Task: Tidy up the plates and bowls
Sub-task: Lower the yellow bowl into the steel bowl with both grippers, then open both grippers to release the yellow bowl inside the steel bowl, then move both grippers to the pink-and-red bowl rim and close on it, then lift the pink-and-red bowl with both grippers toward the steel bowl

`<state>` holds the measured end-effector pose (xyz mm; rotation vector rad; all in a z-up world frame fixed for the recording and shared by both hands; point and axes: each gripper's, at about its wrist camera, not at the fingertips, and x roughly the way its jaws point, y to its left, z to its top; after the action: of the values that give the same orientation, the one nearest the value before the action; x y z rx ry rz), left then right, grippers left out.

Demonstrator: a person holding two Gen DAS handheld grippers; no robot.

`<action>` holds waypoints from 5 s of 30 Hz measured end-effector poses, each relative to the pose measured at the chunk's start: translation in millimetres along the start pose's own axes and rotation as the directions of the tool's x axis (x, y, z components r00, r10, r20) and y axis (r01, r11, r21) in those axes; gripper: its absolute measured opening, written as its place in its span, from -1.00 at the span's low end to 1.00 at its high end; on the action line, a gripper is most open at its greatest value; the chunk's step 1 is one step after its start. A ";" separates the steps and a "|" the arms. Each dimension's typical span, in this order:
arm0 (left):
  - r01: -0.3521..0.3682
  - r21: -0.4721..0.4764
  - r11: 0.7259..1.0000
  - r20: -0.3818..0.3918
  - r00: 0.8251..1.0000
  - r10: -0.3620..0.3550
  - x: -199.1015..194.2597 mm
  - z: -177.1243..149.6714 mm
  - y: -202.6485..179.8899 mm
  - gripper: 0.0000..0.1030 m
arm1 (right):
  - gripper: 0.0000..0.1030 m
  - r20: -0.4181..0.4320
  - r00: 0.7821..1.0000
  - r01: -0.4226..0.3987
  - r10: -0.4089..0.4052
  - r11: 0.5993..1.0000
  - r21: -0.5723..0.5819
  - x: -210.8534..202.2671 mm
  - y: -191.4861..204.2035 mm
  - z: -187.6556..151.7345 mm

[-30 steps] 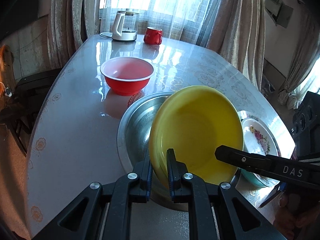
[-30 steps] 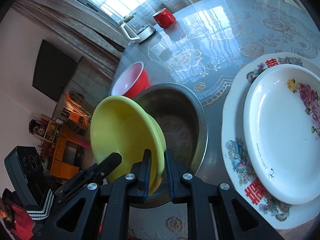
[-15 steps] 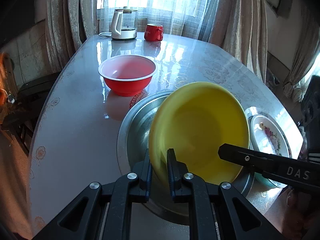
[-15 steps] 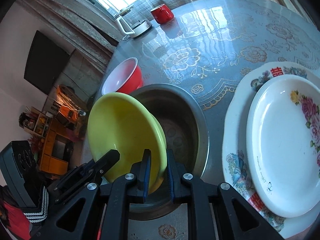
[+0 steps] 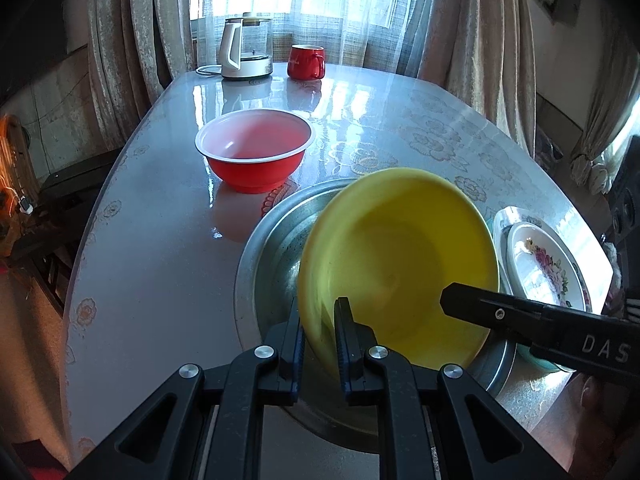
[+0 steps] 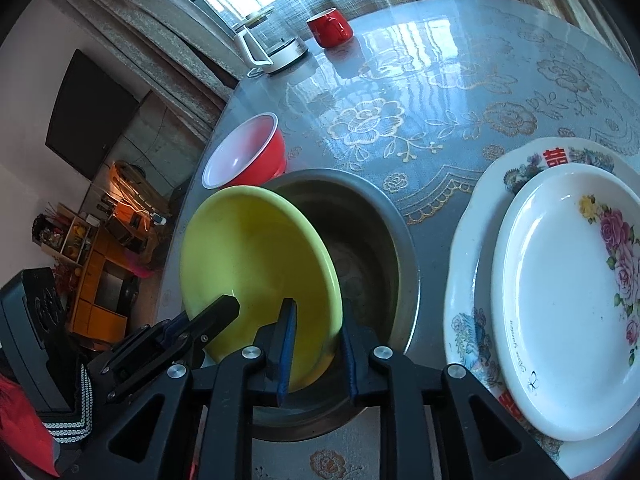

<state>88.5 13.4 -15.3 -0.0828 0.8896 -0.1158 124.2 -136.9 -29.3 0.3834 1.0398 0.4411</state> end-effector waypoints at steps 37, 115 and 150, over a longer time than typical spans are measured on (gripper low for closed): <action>0.025 -0.068 0.997 0.112 0.994 -0.017 -23.2 9.2 11.7 0.16 | -0.38 0.142 0.985 0.107 -0.096 0.992 -0.072 -18.6 12.6 7.7; 0.052 -0.291 0.955 0.111 0.994 -0.020 89.1 100.8 130.8 -0.31 | -0.63 -0.095 0.994 0.056 -0.055 0.998 0.012 128.5 57.8 140.6; 0.074 -0.113 0.991 0.234 0.971 -0.046 61.6 99.6 98.4 -0.75 | -0.71 0.048 0.998 0.029 -0.030 0.999 0.028 80.0 52.7 118.6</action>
<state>211.1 104.9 -12.1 -0.2318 0.6612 -0.1061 255.1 -61.9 -7.6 0.4003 1.0039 0.3900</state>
